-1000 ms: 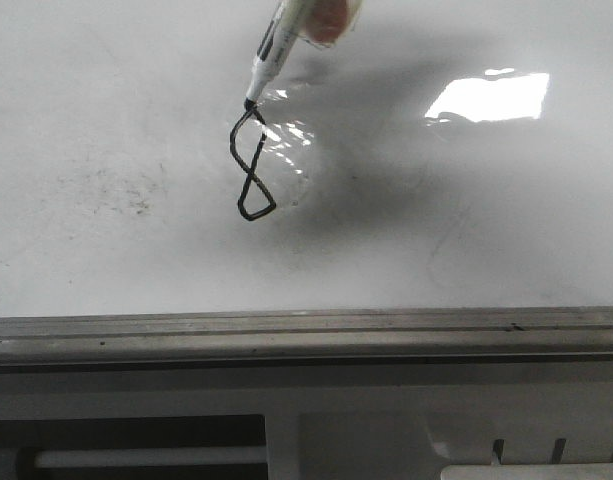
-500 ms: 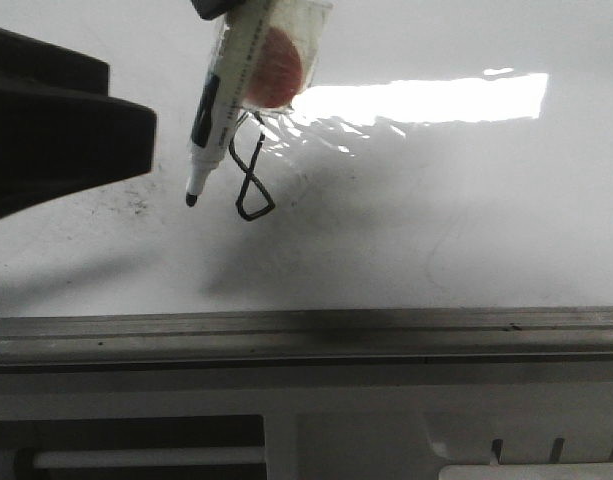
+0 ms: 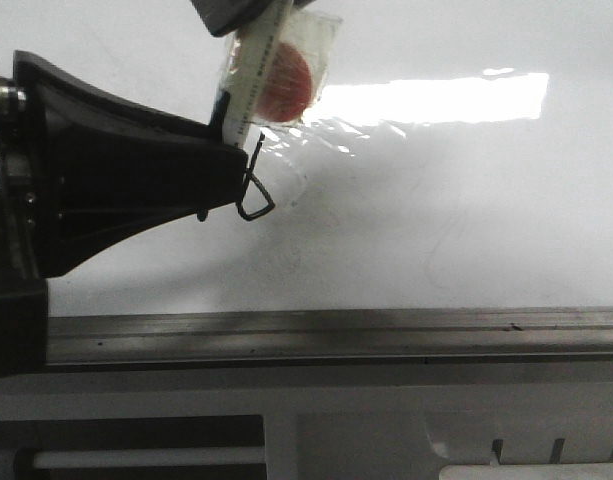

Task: Write number 8 on whiteboard

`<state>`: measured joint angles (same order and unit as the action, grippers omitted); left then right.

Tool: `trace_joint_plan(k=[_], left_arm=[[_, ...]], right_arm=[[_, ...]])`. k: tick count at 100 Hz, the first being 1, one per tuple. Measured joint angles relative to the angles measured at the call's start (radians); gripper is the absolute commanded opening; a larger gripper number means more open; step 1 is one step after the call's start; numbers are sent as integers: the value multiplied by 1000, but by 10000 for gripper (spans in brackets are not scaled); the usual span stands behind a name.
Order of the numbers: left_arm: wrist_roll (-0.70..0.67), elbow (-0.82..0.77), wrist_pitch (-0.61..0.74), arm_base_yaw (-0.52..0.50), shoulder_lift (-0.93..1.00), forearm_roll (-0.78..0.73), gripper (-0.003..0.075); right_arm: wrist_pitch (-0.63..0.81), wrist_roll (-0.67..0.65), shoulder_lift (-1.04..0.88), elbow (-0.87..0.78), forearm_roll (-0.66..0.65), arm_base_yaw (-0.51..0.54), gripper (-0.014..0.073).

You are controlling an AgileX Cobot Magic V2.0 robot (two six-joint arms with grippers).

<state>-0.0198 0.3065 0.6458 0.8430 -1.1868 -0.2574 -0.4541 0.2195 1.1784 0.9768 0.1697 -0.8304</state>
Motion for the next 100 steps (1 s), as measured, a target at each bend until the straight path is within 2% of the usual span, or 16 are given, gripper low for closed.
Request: trace_joint_plan(k=[23, 30, 48, 55, 64, 74, 86, 100], left_arm=[[5, 0, 9, 0, -5, -6, -20], [7, 0, 9, 0, -5, -6, -20], [7, 0, 22, 0, -5, -6, -20], [7, 0, 24, 0, -5, -6, -20], [7, 0, 22, 0, -5, 11, -20], [-17, 0, -11, 2, 1, 167, -20], [-40, 0, -78, 4, 55, 493, -20], [-40, 0, -187, -5, 139, 680, -21]], right_arm=[[0, -8, 0, 0, 2, 0, -42], [0, -8, 0, 0, 2, 0, 30], [13, -8, 0, 0, 20, 0, 317], [26, -8, 0, 0, 24, 0, 358], [48, -8, 0, 0, 26, 0, 355], [67, -8, 0, 0, 26, 0, 355], [72, -8, 0, 0, 28, 2, 355], [72, -8, 0, 0, 28, 4, 354]])
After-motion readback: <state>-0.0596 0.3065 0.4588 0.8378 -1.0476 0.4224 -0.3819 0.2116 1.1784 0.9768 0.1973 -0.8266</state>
